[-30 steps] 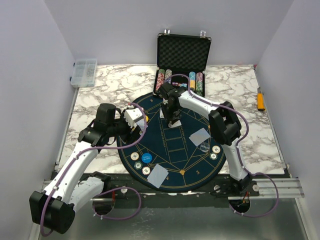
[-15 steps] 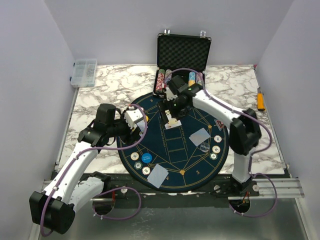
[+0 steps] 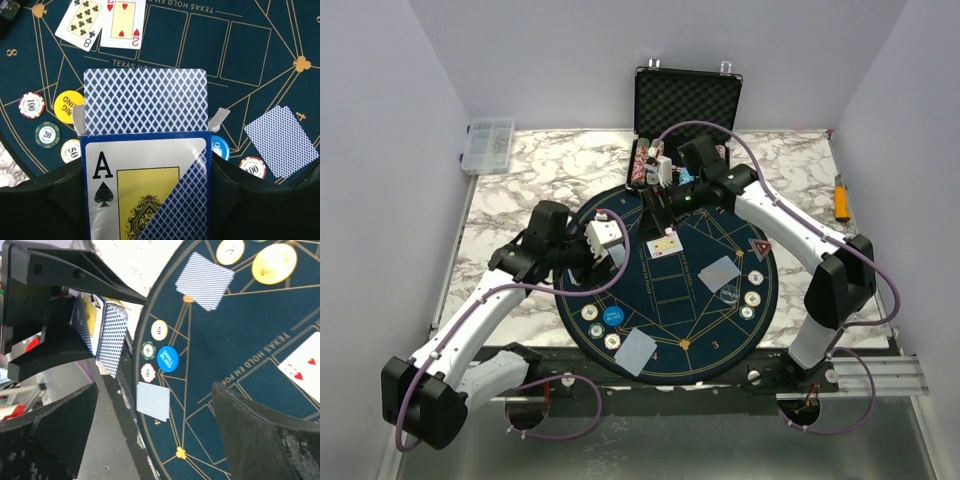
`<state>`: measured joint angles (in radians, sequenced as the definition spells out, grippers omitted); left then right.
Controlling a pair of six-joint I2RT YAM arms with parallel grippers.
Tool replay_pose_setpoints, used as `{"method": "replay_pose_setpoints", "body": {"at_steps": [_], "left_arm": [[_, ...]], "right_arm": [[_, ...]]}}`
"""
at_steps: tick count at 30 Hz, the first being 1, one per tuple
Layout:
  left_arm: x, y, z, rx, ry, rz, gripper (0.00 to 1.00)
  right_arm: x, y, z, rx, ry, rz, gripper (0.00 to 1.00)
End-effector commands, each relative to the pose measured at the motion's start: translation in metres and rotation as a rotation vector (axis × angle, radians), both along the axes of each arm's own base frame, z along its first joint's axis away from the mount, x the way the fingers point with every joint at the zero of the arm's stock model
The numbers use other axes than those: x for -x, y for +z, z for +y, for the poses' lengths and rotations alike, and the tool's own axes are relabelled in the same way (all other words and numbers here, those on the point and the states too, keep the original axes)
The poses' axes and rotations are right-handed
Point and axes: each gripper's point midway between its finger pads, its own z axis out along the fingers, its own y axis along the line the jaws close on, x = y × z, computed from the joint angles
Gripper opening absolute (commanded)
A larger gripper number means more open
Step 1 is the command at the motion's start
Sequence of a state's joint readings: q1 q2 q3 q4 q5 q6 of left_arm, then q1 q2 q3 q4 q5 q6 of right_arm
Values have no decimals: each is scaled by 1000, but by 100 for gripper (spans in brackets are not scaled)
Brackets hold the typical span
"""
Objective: Distribute texas hold em gaming equipment
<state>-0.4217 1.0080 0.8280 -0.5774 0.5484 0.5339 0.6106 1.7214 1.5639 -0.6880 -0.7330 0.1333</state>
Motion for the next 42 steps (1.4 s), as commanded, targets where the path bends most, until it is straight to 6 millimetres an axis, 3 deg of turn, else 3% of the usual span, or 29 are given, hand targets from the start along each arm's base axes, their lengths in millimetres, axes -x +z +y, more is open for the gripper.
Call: {"method": "replay_pose_setpoints", "body": {"at_steps": [1,4,8,14,20,26,32,36,42], "left_arm": [[-9,26,-17,46,-47,-68,0],[-9,30,-23,57,-52,-68,0],[-8,34,-26,70,-52,-67,0],[-8,35,-26,79,-36,-63,0],[-6,33,-27,83,-38,-60,0],[-5,30,-23,74,-28,-66,0],[-8,30,-26,79,-31,-59,0],[-10,32,-28,81,-37,-58,0],[-12,35,-29,89,-30,-51,0]], "right_arm": [[16,14,26,-141,122,83,100],[21,17,36,-164,157,89,100],[23,6,43,-154,164,137,100],[26,-11,43,-130,165,194,91],[30,-17,39,-121,160,222,64],[23,-17,21,-103,121,215,52],[22,-1,17,-147,141,181,53],[27,16,22,-206,181,173,70],[30,1,36,-171,174,206,69]]}}
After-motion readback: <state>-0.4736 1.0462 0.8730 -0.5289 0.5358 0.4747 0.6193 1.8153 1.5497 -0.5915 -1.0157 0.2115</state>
